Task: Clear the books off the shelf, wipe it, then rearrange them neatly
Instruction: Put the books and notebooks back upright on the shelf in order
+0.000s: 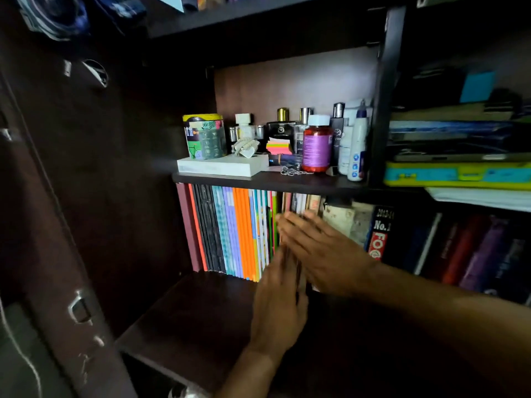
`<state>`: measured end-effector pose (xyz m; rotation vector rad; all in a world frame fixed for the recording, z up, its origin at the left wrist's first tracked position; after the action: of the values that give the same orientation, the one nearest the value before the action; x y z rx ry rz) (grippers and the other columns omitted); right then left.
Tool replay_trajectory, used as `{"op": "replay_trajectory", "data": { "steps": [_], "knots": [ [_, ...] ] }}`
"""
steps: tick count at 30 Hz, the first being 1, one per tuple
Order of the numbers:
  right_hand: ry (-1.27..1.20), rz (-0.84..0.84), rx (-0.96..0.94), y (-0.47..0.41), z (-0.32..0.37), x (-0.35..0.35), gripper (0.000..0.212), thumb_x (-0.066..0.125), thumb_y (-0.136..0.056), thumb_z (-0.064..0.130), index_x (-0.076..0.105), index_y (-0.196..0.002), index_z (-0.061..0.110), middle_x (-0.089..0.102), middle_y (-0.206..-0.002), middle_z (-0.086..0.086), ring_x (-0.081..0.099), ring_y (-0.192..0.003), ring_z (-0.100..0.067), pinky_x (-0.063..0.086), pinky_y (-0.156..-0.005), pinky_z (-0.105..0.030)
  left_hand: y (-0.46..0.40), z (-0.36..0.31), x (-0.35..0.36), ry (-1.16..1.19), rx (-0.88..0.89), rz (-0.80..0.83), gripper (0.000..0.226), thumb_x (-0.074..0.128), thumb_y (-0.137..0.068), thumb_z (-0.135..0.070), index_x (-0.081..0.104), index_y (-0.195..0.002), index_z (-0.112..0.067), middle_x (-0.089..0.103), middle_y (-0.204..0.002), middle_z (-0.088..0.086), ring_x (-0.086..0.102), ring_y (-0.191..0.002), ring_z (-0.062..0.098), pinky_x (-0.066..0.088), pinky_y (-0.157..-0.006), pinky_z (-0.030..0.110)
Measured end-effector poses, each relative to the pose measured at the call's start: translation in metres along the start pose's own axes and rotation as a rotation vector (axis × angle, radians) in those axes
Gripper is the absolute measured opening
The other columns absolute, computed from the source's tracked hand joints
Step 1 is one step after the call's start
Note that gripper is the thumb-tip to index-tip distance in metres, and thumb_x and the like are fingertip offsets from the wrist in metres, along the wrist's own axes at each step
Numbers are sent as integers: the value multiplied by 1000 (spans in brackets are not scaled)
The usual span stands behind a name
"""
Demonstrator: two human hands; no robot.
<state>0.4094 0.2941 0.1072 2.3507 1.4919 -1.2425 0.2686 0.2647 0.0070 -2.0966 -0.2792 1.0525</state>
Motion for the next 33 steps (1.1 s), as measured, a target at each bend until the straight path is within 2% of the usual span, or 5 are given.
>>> {"op": "replay_trajectory", "data": {
  "steps": [5, 13, 25, 28, 33],
  "knots": [
    [17, 19, 145, 23, -8, 4, 81, 36, -86, 34, 20, -159, 1, 2, -169, -18, 3, -156, -34, 8, -123, -58, -1, -3, 21, -70, -79, 129, 81, 52, -99, -19, 2, -160, -35, -2, -169, -5, 26, -150, 27, 47, -108, 40],
    [85, 35, 112, 5, -11, 10, 81, 32, -92, 37, 6, -160, 1, -18, -166, -20, -14, -155, -33, 3, -121, -60, -2, -4, 10, 59, -89, 87, 92, 59, -88, -2, 11, -161, -30, 8, -167, -4, 18, -152, 8, 14, -115, 7],
    [209, 46, 127, 39, -28, 31, 110, 48, -85, 52, -13, -155, -6, -22, -163, -27, -16, -154, -38, -2, -122, -57, 0, -9, 16, -107, -87, 151, 94, 62, -88, -13, 7, -163, -27, 0, -168, 0, 28, -145, 24, 38, -113, 34],
    [201, 30, 112, 27, -27, 33, 99, 39, -88, 47, -10, -157, -4, -18, -165, -25, -14, -154, -38, -1, -122, -57, 2, -14, 17, -162, 97, 165, 75, 59, -89, -16, 30, -158, -21, 26, -160, 5, 44, -134, 24, 46, -106, 39],
    [187, -12, 67, 48, -38, 34, 84, 42, -86, 32, 14, -158, 0, 1, -167, -26, 0, -155, -39, 3, -124, -56, 1, -11, 22, -114, 86, 309, 75, 53, -96, -25, 16, -161, -30, 8, -163, -13, 64, -105, 24, 57, -82, 39]
  ]
}}
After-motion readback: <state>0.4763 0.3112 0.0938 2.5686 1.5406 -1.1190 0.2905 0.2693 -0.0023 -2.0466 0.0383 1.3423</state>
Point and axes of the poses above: each hand's wrist, its own y-axis away from the middle knuckle, its own x-axis out of the palm, z = x × y, the point moved 1 cm from there along -y, towards the middle knuckle
